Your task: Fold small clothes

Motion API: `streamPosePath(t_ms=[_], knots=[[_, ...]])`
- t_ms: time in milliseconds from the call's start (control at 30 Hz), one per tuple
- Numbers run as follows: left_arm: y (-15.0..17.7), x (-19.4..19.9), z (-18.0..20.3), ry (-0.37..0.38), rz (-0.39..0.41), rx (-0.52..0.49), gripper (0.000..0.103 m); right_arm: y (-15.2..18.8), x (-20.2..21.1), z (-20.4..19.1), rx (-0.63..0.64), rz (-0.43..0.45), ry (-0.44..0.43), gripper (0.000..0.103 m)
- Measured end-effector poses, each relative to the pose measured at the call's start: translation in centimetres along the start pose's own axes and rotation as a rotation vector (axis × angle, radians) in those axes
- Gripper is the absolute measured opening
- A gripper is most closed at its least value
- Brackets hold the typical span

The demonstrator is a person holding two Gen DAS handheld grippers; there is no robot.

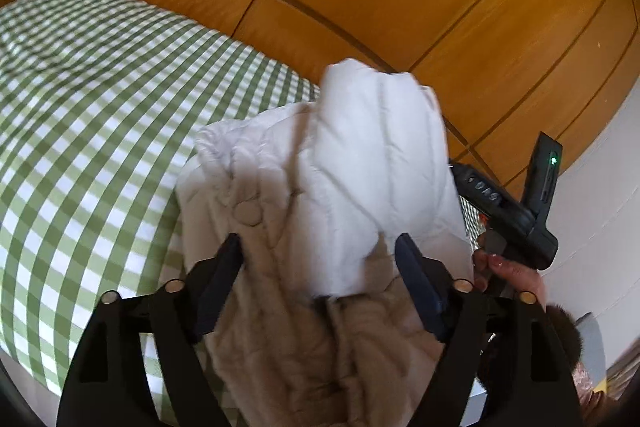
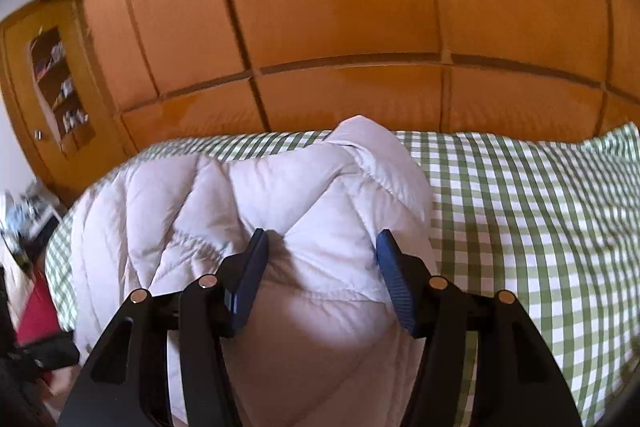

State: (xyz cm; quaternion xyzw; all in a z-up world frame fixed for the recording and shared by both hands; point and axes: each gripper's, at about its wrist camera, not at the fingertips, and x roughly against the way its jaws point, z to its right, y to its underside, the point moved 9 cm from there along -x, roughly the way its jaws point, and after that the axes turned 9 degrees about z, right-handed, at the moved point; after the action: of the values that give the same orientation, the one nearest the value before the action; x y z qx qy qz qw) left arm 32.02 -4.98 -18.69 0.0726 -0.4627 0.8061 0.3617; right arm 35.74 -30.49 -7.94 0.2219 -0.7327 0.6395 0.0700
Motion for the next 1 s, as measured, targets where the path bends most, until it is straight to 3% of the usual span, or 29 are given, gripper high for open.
streamPosePath(t_ms=[33,100,167,200,300,567,833,933,1000], knots=[[0.1,-0.2,0.1,-0.016,-0.001,-0.02,0.077,0.1,0.0,-0.3,0.017,0.001,0.004,0.057],[0.6,-0.8,0.0,-0.074,-0.009,-0.072,0.057,0.1,0.0,-0.6,0.021,0.002,-0.002,0.057],[1.1,-0.8,-0.1,-0.062,-0.002,-0.088,0.047,0.1,0.1,-0.8,0.02,0.001,-0.016,0.058],[1.2,-0.5,-0.1,-0.062,0.008,-0.097,0.035,0.1,0.2,-0.9,0.022,-0.002,-0.021,0.058],[1.4,0.6,-0.6,-0.069,0.035,-0.117,0.024,-0.3,0.3,-1.6,0.008,-0.012,-0.076,0.059],[4.0,2.2,-3.5,-0.087,0.073,-0.083,0.023,0.2,-1.7,-7.1,0.135,-0.083,-0.179,0.059],[5.3,1.8,-5.2,-0.109,0.08,-0.082,0.026,3.4,-5.2,-10.3,0.234,-0.205,-0.172,0.06],[5.4,2.5,-5.5,-0.123,0.098,-0.064,0.037,4.2,-5.9,-10.7,0.263,-0.202,-0.164,0.06],[5.4,3.1,-6.5,-0.129,0.104,-0.012,0.051,4.6,-6.1,-10.7,0.279,-0.19,-0.152,0.06]])
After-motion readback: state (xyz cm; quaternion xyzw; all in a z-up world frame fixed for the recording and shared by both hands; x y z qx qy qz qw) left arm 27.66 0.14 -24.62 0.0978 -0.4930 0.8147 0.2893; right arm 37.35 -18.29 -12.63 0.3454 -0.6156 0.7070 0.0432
